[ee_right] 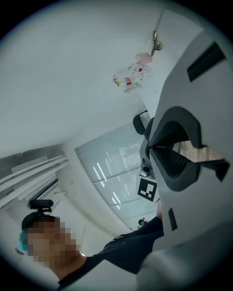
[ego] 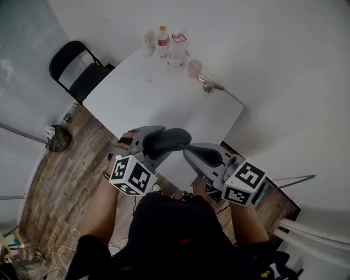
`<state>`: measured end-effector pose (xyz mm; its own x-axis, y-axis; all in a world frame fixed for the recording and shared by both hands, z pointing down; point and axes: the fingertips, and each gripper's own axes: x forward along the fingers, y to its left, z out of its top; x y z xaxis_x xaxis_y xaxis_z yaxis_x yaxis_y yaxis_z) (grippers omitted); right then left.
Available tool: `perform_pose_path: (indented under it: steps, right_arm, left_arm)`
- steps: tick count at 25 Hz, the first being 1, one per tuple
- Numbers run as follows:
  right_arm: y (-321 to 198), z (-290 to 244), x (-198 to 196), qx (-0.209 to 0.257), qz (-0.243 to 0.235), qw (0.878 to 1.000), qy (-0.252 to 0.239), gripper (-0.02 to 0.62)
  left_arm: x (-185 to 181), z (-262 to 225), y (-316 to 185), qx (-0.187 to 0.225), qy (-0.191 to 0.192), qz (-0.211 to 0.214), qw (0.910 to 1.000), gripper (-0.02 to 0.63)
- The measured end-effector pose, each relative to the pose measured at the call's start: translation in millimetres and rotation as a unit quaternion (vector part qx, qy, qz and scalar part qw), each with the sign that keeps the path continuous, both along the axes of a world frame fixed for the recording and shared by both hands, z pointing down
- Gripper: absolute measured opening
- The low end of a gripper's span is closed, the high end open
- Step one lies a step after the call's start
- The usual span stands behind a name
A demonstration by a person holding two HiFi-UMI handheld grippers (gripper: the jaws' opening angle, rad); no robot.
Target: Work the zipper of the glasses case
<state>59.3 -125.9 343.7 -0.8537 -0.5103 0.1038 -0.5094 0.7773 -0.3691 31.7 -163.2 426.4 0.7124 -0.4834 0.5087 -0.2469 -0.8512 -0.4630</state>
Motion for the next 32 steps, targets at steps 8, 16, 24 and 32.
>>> perform_pose_path:
  steps: [8, 16, 24, 32]
  right_arm:
    - [-15.0, -18.2, 42.8, 0.086, 0.078, 0.993, -0.010, 0.021]
    - [-40.8, -11.6, 115.1, 0.134, 0.239, 0.961, 0.034, 0.020]
    - [-48.3, -19.8, 157.8, 0.127, 0.293, 0.948, 0.021, 0.018]
    - [-47.5, -22.3, 153.7, 0.131, 0.280, 0.951, 0.025, 0.018]
  left_arm:
    - [-21.3, -46.8, -12.8, -0.157, 0.309, -0.073, 0.9350, 0.262]
    - [-79.4, -103.3, -24.1, -0.121, 0.439, -0.155, 0.8764, 0.262]
    - [-133.2, -131.6, -23.0, -0.084, 0.507, -0.208, 0.8326, 0.262]
    - [-142.9, -119.7, -21.6, -0.083, 0.508, -0.227, 0.8269, 0.262]
